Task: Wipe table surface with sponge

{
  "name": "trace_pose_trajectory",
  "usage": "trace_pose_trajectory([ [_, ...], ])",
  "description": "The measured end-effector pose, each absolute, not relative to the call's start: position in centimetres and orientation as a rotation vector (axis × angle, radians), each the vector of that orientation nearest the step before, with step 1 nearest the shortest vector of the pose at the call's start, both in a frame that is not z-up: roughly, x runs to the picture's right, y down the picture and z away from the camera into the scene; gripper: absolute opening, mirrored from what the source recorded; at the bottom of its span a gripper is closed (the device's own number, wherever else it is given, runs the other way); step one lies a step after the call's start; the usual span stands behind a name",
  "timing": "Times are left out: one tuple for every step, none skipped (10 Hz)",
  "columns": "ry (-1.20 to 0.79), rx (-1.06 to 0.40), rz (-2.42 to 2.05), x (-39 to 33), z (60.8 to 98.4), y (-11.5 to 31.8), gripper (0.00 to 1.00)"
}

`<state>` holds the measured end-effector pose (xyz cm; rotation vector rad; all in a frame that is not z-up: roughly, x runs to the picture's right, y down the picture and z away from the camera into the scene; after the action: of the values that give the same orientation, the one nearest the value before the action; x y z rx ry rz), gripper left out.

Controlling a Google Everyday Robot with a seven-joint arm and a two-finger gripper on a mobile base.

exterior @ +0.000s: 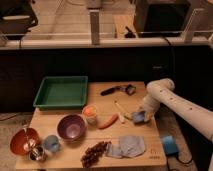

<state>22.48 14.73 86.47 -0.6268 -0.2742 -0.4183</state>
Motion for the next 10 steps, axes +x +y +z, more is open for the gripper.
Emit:
trace_pose_trajectory([
  [-0.29, -0.633, -0.44, 21.1, 86.8, 14.5, 0.34],
  [-0.311, -0.639, -0.461, 19.5, 87.3, 14.7, 0.34],
  [-0.342, -0.649, -0.492, 17.4, 87.9, 15.0, 0.34],
  [-0.364, -0.655, -0.514, 16.2, 88.1, 15.3, 0.34],
  [-0.38, -0.661, -0.532, 15.5, 87.9, 15.7, 0.34],
  [-0.395, -0.666, -0.551, 15.1, 87.7, 16.0, 0.34],
  [-0.401, -0.675, -0.567, 14.8, 87.3, 16.4, 0.34],
  [-0.392, -0.686, -0.574, 14.7, 86.2, 17.0, 0.34],
  [-0.376, -0.694, -0.58, 15.3, 85.0, 17.7, 0.34],
  [-0.363, -0.701, -0.583, 15.7, 83.7, 18.5, 0.34],
])
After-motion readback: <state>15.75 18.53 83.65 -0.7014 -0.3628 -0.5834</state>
